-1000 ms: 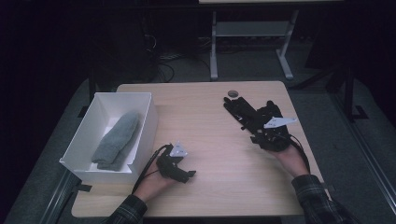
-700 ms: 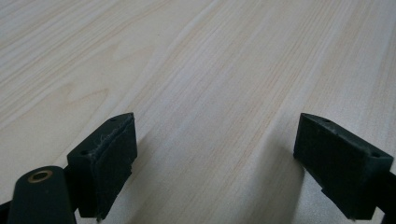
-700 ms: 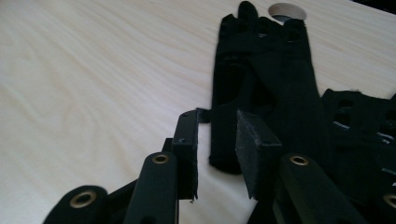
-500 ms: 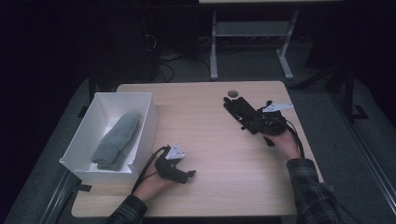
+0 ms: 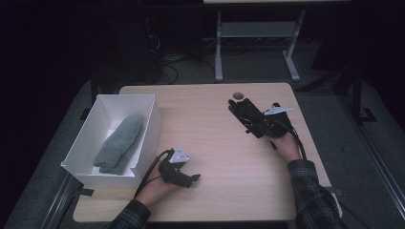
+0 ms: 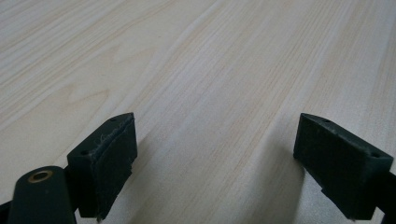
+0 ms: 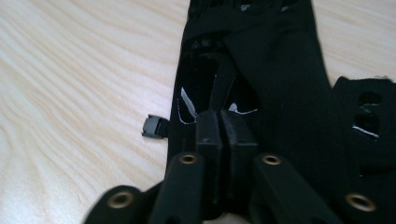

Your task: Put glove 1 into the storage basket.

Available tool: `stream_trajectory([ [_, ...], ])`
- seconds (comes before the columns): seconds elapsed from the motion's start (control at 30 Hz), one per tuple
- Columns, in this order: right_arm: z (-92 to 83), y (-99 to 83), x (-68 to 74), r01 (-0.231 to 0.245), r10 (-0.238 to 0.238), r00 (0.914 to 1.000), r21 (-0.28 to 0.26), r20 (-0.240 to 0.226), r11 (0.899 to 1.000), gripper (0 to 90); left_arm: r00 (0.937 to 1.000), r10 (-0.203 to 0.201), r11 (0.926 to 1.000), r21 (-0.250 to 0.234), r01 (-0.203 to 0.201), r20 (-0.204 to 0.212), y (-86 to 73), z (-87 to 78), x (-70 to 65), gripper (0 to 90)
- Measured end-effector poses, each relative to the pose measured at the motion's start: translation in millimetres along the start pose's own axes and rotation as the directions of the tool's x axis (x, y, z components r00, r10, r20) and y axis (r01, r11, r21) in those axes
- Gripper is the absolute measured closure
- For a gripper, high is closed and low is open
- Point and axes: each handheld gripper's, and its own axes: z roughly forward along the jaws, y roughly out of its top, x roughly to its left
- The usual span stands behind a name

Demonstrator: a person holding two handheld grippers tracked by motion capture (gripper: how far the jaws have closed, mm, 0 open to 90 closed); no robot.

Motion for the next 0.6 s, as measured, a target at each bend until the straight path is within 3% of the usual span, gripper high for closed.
stream_trajectory([
  [0.03,1.1,-0.3,0.1,0.018,-0.018,0.9998,-0.002,0.007,1.000,88.7,1.0000,0.000,1.0000,0.000,0.000,0.000,0.0,0.0,0.0,12.7],
  [0.17,0.0,-0.2,0.2,0.015,-0.015,0.9999,-0.007,0.005,1.000,90.0,1.0000,0.000,1.0000,0.000,0.000,0.000,0.0,0.0,0.0,12.7],
  [0.27,-5.3,-1.0,0.4,-0.008,0.008,1.0000,-0.050,0.003,0.999,90.0,1.0000,0.000,1.0000,0.002,0.000,0.000,0.1,-0.1,0.0,12.7],
  [0.6,-36.8,7.4,10.9,0.018,-0.020,0.9997,-0.141,-0.013,0.990,90.0,1.0000,0.000,1.0000,0.002,0.000,0.000,0.1,-0.1,0.0,12.7],
])
